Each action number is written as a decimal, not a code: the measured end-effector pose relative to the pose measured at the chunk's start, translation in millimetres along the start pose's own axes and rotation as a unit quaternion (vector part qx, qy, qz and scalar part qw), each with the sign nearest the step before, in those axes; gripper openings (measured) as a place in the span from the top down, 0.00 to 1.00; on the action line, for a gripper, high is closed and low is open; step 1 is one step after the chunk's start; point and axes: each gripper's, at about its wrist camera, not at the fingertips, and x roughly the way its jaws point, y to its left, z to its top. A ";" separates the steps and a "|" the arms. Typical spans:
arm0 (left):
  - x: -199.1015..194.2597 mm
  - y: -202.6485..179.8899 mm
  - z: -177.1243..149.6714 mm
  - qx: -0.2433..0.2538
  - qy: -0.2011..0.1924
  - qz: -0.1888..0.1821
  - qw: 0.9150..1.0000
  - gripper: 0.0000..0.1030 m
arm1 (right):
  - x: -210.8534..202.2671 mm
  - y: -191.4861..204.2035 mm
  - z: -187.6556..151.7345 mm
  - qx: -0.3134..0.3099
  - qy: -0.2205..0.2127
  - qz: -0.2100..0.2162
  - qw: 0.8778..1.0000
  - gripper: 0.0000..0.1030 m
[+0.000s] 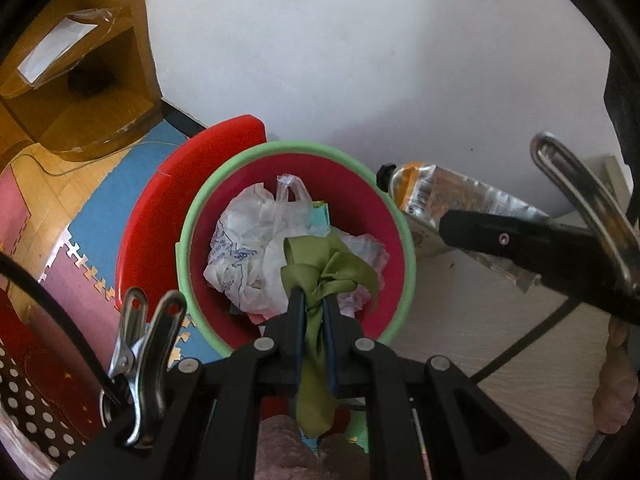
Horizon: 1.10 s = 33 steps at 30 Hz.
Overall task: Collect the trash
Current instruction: 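Open both grippers over the bucket to drop the cloth and bottle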
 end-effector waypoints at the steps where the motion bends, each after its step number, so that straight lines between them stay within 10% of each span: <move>1: 3.4 0.4 1.7 0.001 0.003 -0.001 1.000 0.92 | 3.5 -0.7 1.2 0.001 0.003 -0.002 1.000 0.97; 17: 14.9 13.3 14.0 -0.010 0.038 0.013 0.999 0.63 | 11.3 -12.8 0.6 0.054 0.023 0.014 0.998 0.83; 33: -36.1 0.6 -0.6 0.000 0.016 0.020 1.000 0.62 | -57.6 13.8 -31.1 0.035 -0.053 -0.006 0.998 0.80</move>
